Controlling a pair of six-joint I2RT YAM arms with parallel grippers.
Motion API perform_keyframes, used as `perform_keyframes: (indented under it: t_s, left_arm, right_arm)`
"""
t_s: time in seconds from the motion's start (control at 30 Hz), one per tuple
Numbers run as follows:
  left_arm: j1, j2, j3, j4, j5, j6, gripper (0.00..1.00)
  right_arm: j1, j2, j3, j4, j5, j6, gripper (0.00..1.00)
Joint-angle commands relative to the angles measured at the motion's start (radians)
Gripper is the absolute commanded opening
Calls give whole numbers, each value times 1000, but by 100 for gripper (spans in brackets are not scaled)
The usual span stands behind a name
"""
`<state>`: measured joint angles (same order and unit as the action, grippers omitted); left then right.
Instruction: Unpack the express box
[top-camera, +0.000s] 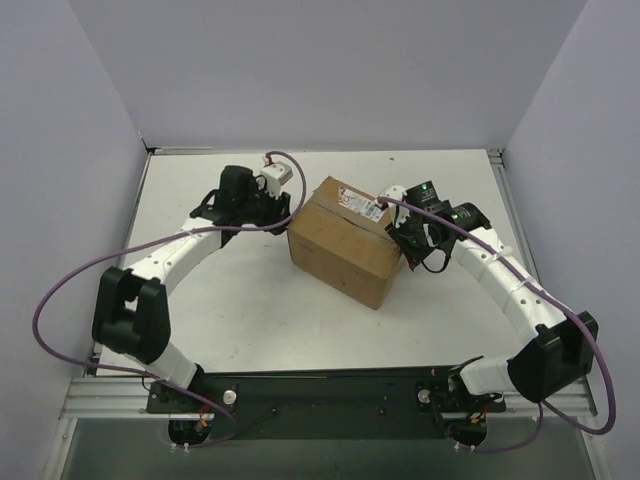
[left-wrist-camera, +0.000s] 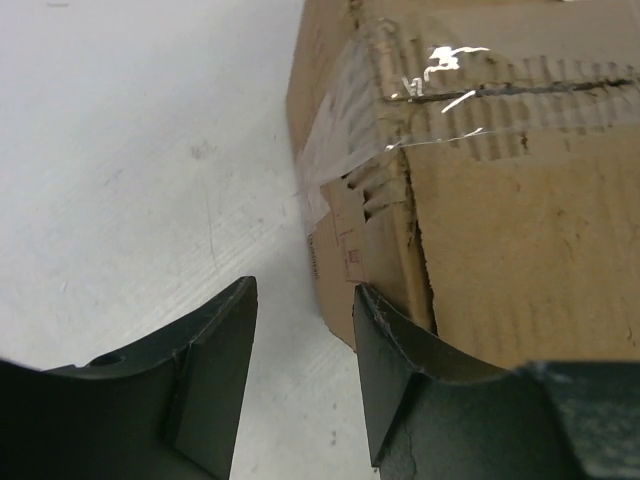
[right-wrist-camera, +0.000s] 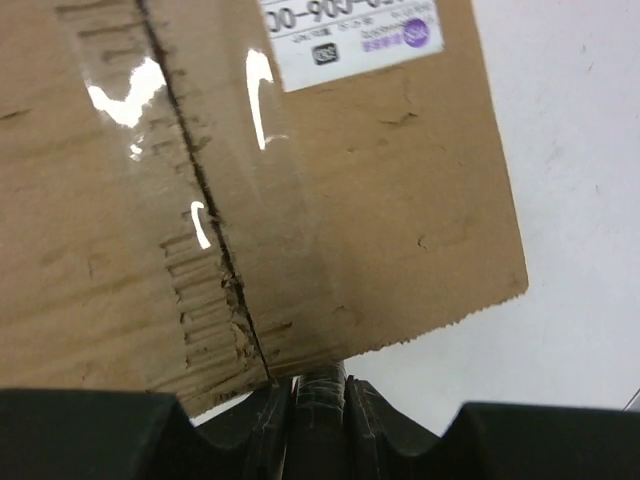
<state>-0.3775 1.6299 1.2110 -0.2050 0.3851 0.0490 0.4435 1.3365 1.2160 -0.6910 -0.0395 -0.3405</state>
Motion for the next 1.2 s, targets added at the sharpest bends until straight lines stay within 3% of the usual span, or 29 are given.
perform_keyframes:
  t_s: [0.0,0.13,0.2,0.3,0.47,0.6,0.7,0.8,0.87,0.97,1.0,1.17]
  left_arm:
    - [-15,-217,-109,-104,121,44,54]
    - [-6,-369,-229,-201,52,127,55]
    - [-3,-415,-245,-255,-93,158,56]
    - [26,-435,-196,-324,-220,227,65]
    - [77,-435,-81,-418,-227,359,72]
    - [78,-423,57,-432,-42,385,80]
    - [62,-342,204,-413,162,350,84]
    - [23,-202,372,-427,319,308,84]
    - [0,-72,521,-462,400,307,97]
    - [-66,97,701,-632,544,353,97]
    - [-76,132,796,-651,608,353,97]
    - [-123,263,918,-656,722,315,97]
  right_arm:
    - [53,102,135,128,-71,8,0]
    - [104,180,201,139,-103,34,0]
    - [119,223,226,137,-112,64,0]
    - [104,248,278,113,-91,101,0]
    - [5,211,330,70,-83,120,0]
    - [-113,175,388,56,-91,129,0]
    - [-228,159,453,68,-247,181,0]
    - [-318,141,482,126,-543,239,0]
    - [-350,124,475,191,-746,251,0]
    - [-350,109,474,235,-940,270,0]
    - [-350,113,476,242,-976,288,0]
    - [-348,113,416,332,-1128,340,0]
